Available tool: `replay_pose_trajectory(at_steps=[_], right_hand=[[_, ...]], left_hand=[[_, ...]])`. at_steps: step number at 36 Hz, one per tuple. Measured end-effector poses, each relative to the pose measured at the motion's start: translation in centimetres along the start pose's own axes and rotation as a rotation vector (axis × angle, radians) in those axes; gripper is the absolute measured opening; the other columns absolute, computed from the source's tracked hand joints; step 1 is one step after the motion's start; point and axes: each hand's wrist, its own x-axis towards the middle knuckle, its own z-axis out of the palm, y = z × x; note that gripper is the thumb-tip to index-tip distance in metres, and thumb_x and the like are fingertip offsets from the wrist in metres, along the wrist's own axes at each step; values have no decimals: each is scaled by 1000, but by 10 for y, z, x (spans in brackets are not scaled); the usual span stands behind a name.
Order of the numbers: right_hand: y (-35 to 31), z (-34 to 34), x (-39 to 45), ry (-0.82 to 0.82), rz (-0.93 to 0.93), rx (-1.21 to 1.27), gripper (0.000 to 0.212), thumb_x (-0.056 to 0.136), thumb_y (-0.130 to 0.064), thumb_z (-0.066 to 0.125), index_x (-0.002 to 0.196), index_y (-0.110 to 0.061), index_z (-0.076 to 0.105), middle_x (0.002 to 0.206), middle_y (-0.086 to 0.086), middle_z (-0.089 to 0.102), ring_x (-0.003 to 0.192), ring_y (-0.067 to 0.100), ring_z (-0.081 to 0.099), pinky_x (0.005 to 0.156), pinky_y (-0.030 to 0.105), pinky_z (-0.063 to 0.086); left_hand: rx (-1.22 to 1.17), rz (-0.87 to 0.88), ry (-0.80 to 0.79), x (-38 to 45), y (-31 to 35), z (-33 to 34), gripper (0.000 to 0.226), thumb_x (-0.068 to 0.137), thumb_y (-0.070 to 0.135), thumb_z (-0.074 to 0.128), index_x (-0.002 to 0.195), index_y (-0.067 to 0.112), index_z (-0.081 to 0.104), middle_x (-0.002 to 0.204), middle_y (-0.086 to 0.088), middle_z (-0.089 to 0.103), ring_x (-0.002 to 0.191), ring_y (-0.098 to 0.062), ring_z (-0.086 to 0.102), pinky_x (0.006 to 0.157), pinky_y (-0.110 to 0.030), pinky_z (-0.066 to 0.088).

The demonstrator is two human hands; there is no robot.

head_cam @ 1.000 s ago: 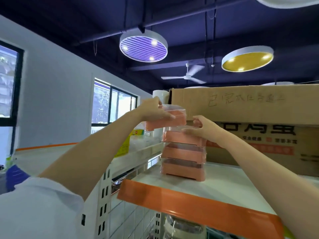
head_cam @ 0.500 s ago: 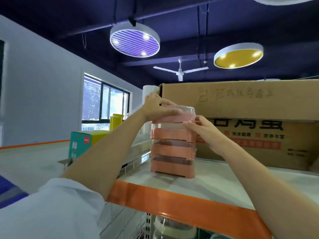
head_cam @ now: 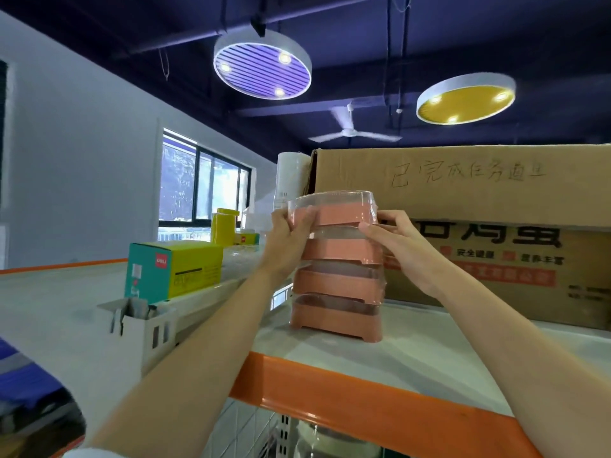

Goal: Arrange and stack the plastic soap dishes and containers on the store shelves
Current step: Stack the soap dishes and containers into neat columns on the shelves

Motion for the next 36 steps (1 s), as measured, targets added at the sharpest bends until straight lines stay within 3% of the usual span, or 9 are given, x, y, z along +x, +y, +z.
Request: replay_pose_trajectory(at_steps=[4,7,11,15,19,24,27,32,36], right_hand=[[2,-1,1,11,0,12,60,84,-40,65,133,-24,35,125,2,56,108,17,58,85,33,50],[0,-1,-1,22,-17,21,69,76,-49,65,132,-23,34,124,2,57,107,15,58,83,32,51],[-1,-1,-5,61,-36,-7,83,63,-55,65,131,-21,33,126,2,54,110,18,57,92,38,51],[-2,-2,-6,87,-27,-52,79,67,-54,66,131,-20,34,127,2,52,112,18,55,94,40,51],[-1,-4,-7,105,-32,-53,76,74,-48,68,134,-21,31,127,2,53,110,18,56,91,37,51],[-2,-2,-8,54,-17,-50,93,61,-52,70,137,-21,28,134,2,48,112,17,54,88,34,50],[-1,-1,-9,42,-13,-34,93,61,-52,70,136,-20,26,132,3,49,110,16,54,84,30,50],[-3,2,-11,85,-15,-24,92,60,-55,70,133,-21,26,126,2,50,110,17,55,94,39,50],[-3,1,-10,146,-34,-11,73,79,-40,71,133,-21,27,119,0,51,108,16,54,88,36,50]], left_hand=[[-109,-67,-61,-2,-7,-1,38,98,46,35,117,13,38,107,3,52,97,-11,52,68,-17,44],[-187,-112,-116,-1,-10,-1,45,100,48,30,120,11,45,106,-3,55,97,-16,54,67,-22,50],[-286,-159,-177,-2,-11,-1,37,102,42,26,100,19,54,81,1,62,67,-6,63,61,-21,50],[-321,-163,-169,-5,-9,-2,36,103,39,25,103,17,54,86,-2,60,69,-7,60,62,-22,48],[-246,-172,-175,-8,-7,-3,45,100,43,36,129,9,45,105,-3,58,83,-8,57,67,-22,43],[-222,-168,-249,-13,-8,-2,63,75,28,76,128,18,43,117,-5,63,99,-15,63,81,-26,49],[-177,-151,-247,-15,-9,-2,64,77,30,73,131,20,40,122,-3,60,109,-17,60,88,-26,48],[-131,-120,-234,-16,-7,-2,74,70,38,76,132,20,40,120,2,61,103,-8,62,70,-13,49],[-106,-105,-230,-18,-5,-2,83,61,43,76,132,21,38,117,6,60,100,-4,59,71,-13,48]])
